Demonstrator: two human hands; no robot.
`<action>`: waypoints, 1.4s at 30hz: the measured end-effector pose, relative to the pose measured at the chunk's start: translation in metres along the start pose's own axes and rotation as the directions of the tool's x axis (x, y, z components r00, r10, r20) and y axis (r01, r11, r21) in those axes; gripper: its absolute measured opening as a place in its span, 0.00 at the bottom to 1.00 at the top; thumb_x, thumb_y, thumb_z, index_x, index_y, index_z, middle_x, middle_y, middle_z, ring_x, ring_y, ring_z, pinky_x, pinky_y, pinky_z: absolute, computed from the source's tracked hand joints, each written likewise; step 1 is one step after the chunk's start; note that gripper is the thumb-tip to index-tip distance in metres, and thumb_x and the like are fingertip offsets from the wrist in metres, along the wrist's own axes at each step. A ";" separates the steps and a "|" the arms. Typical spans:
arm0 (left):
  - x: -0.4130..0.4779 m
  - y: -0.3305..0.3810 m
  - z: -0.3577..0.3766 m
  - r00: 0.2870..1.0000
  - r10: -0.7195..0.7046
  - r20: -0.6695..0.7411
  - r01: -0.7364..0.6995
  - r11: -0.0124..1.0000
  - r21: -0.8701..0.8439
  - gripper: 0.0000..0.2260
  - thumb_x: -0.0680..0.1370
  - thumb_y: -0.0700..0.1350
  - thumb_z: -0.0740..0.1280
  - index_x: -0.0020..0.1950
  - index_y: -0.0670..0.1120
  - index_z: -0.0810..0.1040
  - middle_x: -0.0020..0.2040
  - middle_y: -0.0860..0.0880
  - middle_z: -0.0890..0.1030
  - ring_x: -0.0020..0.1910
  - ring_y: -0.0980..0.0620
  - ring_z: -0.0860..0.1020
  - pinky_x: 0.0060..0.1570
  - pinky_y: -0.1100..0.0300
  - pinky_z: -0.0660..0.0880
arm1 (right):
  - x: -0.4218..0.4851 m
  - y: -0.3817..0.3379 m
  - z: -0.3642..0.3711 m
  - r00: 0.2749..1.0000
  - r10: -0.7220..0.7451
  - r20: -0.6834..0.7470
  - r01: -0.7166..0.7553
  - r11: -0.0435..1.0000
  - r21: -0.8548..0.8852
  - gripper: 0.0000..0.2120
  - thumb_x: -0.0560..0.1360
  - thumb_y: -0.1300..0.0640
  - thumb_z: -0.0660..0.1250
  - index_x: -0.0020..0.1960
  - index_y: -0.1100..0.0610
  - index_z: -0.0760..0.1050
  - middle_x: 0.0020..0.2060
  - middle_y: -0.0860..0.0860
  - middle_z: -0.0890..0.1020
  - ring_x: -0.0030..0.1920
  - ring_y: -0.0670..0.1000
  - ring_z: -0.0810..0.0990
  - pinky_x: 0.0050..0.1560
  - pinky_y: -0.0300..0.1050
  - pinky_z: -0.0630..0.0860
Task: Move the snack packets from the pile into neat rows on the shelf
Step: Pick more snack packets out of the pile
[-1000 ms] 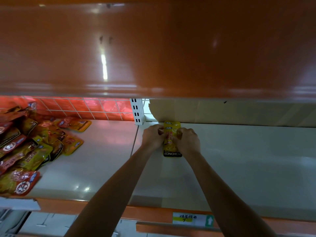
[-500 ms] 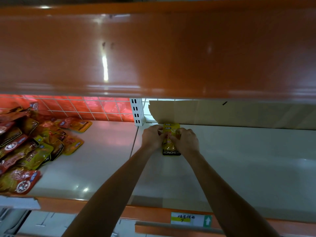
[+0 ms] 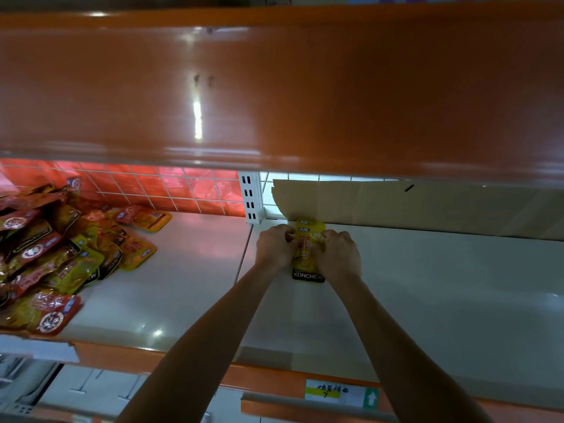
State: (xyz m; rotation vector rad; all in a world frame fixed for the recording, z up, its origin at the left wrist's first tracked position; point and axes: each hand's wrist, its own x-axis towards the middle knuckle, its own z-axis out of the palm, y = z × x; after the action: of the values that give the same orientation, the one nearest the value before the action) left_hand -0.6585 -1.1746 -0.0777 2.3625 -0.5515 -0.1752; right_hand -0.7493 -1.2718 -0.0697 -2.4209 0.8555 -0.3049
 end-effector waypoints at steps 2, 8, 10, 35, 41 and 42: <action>-0.002 0.000 -0.001 1.000 -0.013 -0.019 0.013 1.000 -0.012 0.15 0.76 0.51 0.68 0.61 0.47 0.79 0.55 0.49 0.83 0.54 0.51 0.80 0.55 0.60 0.72 | -0.002 -0.003 -0.001 0.999 -0.032 -0.042 0.032 0.999 -0.008 0.19 0.78 0.50 0.63 0.66 0.58 0.73 0.58 0.58 0.74 0.59 0.57 0.73 0.55 0.50 0.72; -0.016 -0.009 -0.018 0.991 0.042 -0.129 -0.037 0.999 0.034 0.13 0.77 0.47 0.67 0.61 0.46 0.79 0.56 0.48 0.82 0.55 0.50 0.78 0.50 0.63 0.68 | -0.008 -0.026 0.013 0.978 -0.181 -0.100 0.181 0.983 -0.006 0.12 0.77 0.55 0.64 0.57 0.60 0.77 0.53 0.58 0.79 0.55 0.60 0.73 0.51 0.49 0.71; -0.022 -0.020 -0.028 0.984 0.058 -0.171 -0.047 0.997 0.066 0.13 0.78 0.47 0.66 0.61 0.47 0.79 0.57 0.47 0.81 0.56 0.49 0.78 0.54 0.60 0.69 | -0.010 -0.038 0.025 0.969 -0.235 -0.079 0.236 0.972 0.003 0.10 0.75 0.57 0.65 0.54 0.60 0.78 0.52 0.58 0.80 0.56 0.61 0.75 0.55 0.50 0.70; -0.026 -0.214 -0.178 0.980 -0.016 -0.198 0.122 0.835 0.537 0.16 0.81 0.51 0.56 0.63 0.44 0.74 0.62 0.45 0.76 0.65 0.42 0.68 0.59 0.50 0.68 | -0.006 -0.258 0.186 0.853 -0.456 0.255 0.481 0.876 -0.042 0.18 0.77 0.58 0.58 0.67 0.56 0.69 0.64 0.57 0.75 0.64 0.59 0.72 0.61 0.50 0.70; -0.019 -0.225 -0.178 0.977 0.134 -0.168 0.015 0.737 0.676 0.09 0.65 0.50 0.69 0.37 0.45 0.83 0.33 0.48 0.81 0.38 0.45 0.79 0.33 0.58 0.73 | 0.015 -0.272 0.203 0.792 -0.531 0.301 0.577 0.813 -0.083 0.14 0.79 0.54 0.58 0.64 0.54 0.69 0.66 0.53 0.73 0.66 0.55 0.70 0.62 0.50 0.69; -0.019 -0.227 -0.177 0.970 0.180 -0.161 -0.017 0.716 0.698 0.08 0.64 0.48 0.70 0.36 0.45 0.83 0.32 0.48 0.81 0.36 0.46 0.78 0.32 0.59 0.73 | 0.017 -0.271 0.204 0.795 -0.522 0.309 0.575 0.811 -0.108 0.15 0.79 0.52 0.59 0.64 0.53 0.70 0.65 0.53 0.74 0.66 0.56 0.71 0.61 0.50 0.70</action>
State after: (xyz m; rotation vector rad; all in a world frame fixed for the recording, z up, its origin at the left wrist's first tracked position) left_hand -0.5500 -0.9079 -0.0956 3.0137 -0.7249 0.4232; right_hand -0.5200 -1.0210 -0.0839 -2.7794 0.0345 -0.0991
